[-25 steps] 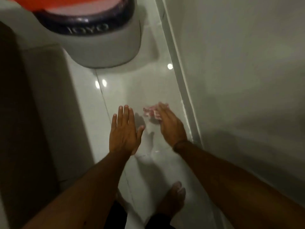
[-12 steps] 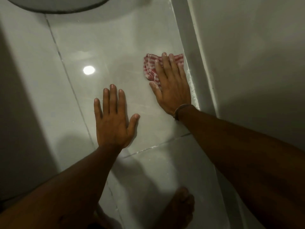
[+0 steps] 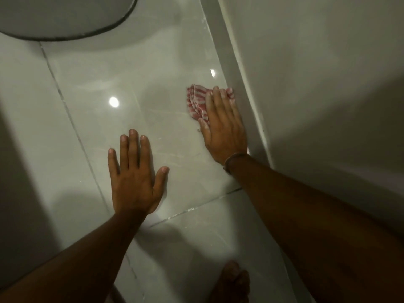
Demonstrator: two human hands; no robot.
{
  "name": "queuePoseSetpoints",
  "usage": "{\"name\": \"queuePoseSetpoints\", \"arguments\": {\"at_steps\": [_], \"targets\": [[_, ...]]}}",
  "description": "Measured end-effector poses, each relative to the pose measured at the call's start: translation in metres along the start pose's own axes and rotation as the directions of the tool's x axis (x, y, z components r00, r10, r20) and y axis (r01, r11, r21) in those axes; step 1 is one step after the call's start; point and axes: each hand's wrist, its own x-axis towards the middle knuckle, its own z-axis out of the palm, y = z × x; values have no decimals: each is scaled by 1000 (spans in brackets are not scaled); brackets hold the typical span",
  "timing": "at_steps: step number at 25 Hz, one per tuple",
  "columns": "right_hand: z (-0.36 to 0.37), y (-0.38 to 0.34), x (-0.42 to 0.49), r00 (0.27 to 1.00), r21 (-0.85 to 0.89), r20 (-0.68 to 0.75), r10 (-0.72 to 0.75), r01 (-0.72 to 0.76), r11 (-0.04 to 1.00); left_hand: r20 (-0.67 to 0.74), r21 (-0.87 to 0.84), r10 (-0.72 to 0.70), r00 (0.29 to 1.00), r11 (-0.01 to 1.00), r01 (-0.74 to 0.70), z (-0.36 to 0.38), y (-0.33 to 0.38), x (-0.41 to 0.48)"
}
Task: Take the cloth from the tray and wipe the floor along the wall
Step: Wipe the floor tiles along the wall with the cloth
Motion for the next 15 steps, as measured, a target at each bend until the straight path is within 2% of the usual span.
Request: {"name": "queuePoseSetpoints", "arguments": {"at_steps": [9,15], "targets": [[19,26,-180,999,85,-19,42,-40,996,22,16,4,1000,1000,-5,1,-2,-1],[29,54,-311,997,-31,64,-33,36,999,13,27,13,1000,1000,-13,5,-5,0]]}}
